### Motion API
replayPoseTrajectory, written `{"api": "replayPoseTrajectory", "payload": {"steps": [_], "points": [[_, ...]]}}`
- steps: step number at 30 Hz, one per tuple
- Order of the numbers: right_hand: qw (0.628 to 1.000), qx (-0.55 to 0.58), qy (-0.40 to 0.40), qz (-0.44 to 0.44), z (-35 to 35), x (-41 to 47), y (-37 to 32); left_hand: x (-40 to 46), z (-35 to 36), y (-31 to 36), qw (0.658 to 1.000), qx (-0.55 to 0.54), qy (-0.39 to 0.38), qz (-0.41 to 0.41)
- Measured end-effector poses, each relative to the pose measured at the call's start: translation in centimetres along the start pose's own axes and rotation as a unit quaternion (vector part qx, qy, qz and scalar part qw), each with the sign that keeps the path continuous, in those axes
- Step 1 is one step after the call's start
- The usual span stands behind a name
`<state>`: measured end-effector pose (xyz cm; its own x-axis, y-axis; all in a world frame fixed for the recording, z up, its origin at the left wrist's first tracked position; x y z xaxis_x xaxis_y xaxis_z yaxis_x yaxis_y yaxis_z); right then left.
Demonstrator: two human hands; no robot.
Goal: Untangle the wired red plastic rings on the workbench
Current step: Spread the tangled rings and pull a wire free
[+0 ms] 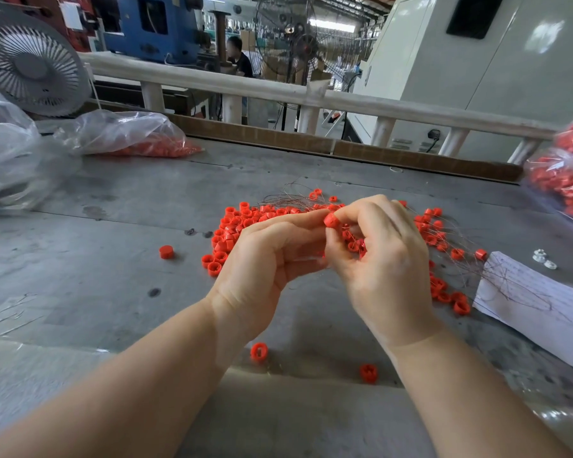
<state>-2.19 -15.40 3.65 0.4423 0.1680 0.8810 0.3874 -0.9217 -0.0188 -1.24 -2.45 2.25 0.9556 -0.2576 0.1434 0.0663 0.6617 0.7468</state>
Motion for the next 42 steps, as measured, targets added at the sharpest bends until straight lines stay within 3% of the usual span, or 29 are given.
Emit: {"api": "replayPoseTrajectory", "payload": {"steps": [7, 12, 22, 28, 33, 42], "points": [[0.999, 0.022, -0.018, -0.035, 0.05, 0.02, -0.08, 0.26, -0.11, -0.21, 0.998, -0.045, 0.049, 0.010], [0.999, 0.044, -0.012, -0.013, -0.12, -0.08, -0.26, 0.42, -0.46, -0.33, 0.997, -0.066, 0.043, 0.008], [0.995, 0.092, -0.030, 0.022, 0.11, -0.18, -0.12, 0.47, -0.21, -0.44, 1.000, -0.004, 0.006, 0.031], [0.972, 0.192, -0.048, 0.128, 0.21, 0.17, -0.12, 0.65, -0.05, -0.45, 0.997, -0.046, -0.012, 0.056], [0.961, 0.223, -0.038, 0.159, 0.13, 0.50, -0.12, 0.83, -0.12, -0.50, 0.997, -0.052, -0.026, 0.054], [0.971, 0.207, -0.034, 0.116, 0.02, 0.41, -0.09, 0.87, 0.03, -0.70, 0.996, -0.067, -0.047, 0.036]]}}
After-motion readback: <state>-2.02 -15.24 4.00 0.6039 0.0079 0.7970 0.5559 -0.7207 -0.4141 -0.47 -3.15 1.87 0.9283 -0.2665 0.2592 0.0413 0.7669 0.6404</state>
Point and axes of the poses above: each hand's wrist, its own x-axis towards the middle knuckle, its own z-axis out of the palm, y = z × x, the point moved 1 cm from there along x, towards the middle knuckle, and after that the axes turned 15 degrees about -x, right-handed, at the moved point
